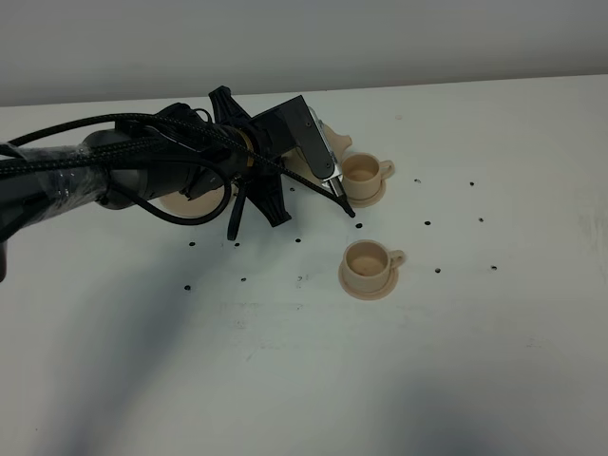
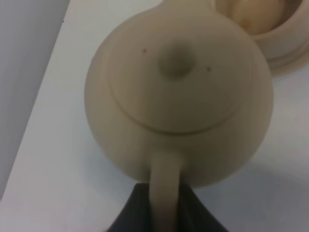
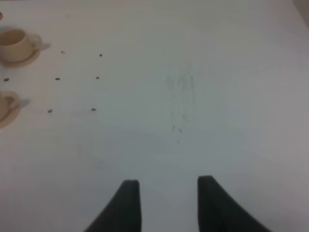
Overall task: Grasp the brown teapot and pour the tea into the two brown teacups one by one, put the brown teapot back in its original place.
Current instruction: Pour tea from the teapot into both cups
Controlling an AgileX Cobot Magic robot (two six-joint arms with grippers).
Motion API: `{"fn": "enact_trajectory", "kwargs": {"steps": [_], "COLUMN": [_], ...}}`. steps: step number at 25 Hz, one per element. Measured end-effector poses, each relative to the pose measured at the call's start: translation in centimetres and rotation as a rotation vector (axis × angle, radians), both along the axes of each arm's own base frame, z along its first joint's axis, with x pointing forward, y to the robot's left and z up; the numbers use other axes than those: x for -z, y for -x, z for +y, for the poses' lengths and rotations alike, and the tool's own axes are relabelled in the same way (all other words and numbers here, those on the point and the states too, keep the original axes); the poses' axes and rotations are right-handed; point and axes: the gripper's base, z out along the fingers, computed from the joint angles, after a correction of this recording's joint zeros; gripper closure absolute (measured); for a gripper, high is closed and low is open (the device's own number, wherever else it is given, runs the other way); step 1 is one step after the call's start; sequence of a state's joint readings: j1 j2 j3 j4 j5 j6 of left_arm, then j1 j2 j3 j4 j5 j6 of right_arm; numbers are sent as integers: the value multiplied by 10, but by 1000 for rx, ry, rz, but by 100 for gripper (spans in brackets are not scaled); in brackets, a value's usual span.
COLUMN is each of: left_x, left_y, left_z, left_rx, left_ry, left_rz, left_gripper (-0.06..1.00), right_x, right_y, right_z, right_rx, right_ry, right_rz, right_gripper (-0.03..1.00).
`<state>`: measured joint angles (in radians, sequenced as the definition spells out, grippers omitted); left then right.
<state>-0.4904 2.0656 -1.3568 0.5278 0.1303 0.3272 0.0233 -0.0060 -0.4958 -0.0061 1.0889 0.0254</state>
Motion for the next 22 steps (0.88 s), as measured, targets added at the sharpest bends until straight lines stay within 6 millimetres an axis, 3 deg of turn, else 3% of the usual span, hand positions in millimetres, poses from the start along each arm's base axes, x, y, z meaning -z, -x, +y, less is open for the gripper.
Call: {"fn": "enact_trajectory", "kwargs": {"steps": [22], "left_x": [-6], "left_y": [-1], "left_z": [0], "left_rx": [57], "left_ry": [-49], "left_rz": [-51], "left_gripper": [86], "right_x": [0], "right_y": [0], "right_z": [0], "right_rx": [0], "right_ry": [0], "right_rz": [0], "right_gripper": [66]}}
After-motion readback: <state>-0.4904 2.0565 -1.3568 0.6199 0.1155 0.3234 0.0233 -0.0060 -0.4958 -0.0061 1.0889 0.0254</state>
